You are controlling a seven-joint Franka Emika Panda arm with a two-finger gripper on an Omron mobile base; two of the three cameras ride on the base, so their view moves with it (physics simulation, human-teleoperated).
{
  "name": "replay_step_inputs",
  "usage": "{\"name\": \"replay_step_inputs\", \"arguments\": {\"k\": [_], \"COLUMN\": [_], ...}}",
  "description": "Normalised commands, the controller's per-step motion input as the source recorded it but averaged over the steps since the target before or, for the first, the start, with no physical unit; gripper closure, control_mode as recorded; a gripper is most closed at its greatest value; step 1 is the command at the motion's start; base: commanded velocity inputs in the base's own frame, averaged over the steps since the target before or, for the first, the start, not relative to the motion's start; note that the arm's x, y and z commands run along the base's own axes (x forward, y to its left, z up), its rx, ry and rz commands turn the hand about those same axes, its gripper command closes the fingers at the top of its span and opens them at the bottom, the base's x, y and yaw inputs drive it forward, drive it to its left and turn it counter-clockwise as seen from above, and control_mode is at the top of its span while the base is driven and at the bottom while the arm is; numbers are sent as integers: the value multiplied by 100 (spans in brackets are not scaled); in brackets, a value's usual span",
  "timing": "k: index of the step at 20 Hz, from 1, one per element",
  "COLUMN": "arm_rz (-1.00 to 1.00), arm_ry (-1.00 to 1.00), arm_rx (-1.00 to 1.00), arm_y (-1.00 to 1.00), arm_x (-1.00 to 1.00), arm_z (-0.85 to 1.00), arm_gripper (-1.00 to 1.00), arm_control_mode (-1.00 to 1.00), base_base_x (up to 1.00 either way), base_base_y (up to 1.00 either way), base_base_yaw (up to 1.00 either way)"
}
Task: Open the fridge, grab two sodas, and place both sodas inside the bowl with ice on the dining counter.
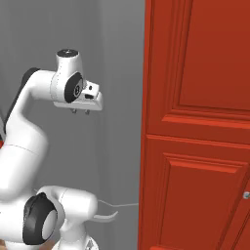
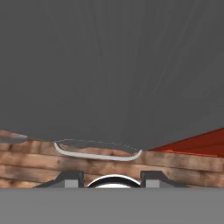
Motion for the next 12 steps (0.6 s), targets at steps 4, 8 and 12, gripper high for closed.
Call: {"name": "replay_step_inputs", "arguments": {"k": [4,8,12], "arm_rz": [0,0,0], "arm_ry": [0,0,0], "arm_rx": [0,0,0], "arm_y": [0,0,0], "arm_x": [0,0,0], "arm_z": [0,0,0], "arm_gripper": [-100,-100,-100], "arm_control_mode": [100,100,100], "base_base_x": [-22,-58,-39], "base_base_y": [1,42,61], "base_base_yaw": [1,0,-1]}}
